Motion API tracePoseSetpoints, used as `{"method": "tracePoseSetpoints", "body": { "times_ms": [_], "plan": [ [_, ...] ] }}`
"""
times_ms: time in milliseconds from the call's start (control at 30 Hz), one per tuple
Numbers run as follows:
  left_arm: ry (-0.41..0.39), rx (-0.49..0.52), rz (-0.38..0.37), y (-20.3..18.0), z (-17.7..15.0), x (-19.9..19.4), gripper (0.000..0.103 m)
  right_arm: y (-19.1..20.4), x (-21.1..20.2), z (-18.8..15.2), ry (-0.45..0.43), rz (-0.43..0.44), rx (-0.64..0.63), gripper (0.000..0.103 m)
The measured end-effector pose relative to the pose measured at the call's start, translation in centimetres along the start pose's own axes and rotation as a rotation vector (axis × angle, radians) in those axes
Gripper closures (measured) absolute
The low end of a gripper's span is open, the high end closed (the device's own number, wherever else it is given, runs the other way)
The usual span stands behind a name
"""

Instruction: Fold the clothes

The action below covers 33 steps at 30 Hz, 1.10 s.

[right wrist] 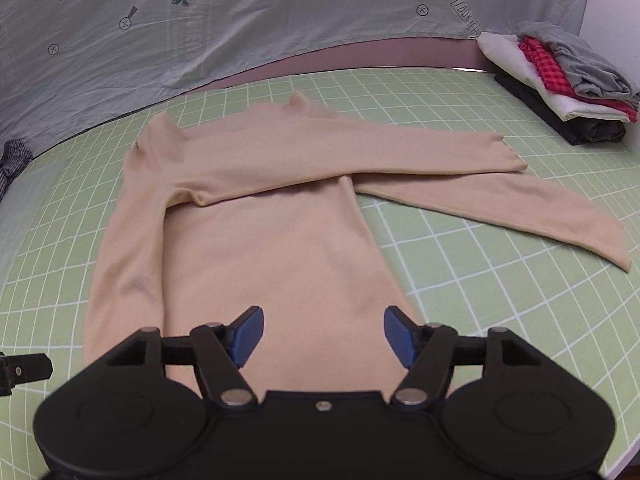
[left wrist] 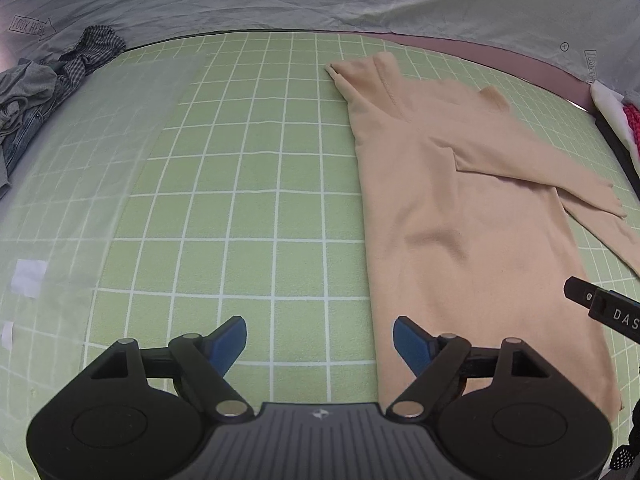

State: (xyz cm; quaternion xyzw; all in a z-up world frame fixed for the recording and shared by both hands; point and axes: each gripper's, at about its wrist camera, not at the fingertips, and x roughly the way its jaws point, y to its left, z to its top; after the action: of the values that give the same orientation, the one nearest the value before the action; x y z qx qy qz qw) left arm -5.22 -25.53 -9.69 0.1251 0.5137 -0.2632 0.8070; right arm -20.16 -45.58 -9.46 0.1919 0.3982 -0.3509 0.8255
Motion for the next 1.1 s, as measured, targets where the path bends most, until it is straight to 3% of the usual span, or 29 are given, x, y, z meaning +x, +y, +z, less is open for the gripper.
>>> {"method": "tracePoseSetpoints", "body": {
  "times_ms": [267,433,667,767,867,933,1000,1100],
  "plan": [
    [0.035,-0.030,0.036,-3.1,3.6,4.0,0.020,-6.2,4.4,5.5,-0.045,-0.061,0.068,0.030],
    [0.075,-0.043,0.079,-3.3,5.0,6.3,0.020,-10.8,7.9,9.5,-0.080,-0.148,0.150,0.028],
    [0.128,-0.095,0.106,-2.1,5.4,7.8,0.001,-16.8,13.2,12.2,-0.057,-0.245,0.285,0.027],
    [0.136,-0.106,0.106,-2.0,5.6,8.0,0.000,-18.4,14.3,12.3,-0.051,-0.247,0.323,0.028],
    [0.139,-0.101,0.106,-2.1,5.7,8.1,0.000,-18.7,14.9,12.2,-0.050,-0.237,0.308,0.045],
    [0.141,-0.097,0.105,-2.1,5.8,8.1,0.000,-18.7,14.9,12.4,-0.058,-0.205,0.287,0.073],
    [0.142,-0.095,0.103,-2.2,5.8,8.0,0.000,-18.4,14.8,12.6,-0.063,-0.180,0.268,0.089],
    [0.148,-0.092,0.101,-2.0,6.1,8.1,0.000,-17.5,13.7,12.6,-0.083,-0.162,0.238,0.092]
  ]
}}
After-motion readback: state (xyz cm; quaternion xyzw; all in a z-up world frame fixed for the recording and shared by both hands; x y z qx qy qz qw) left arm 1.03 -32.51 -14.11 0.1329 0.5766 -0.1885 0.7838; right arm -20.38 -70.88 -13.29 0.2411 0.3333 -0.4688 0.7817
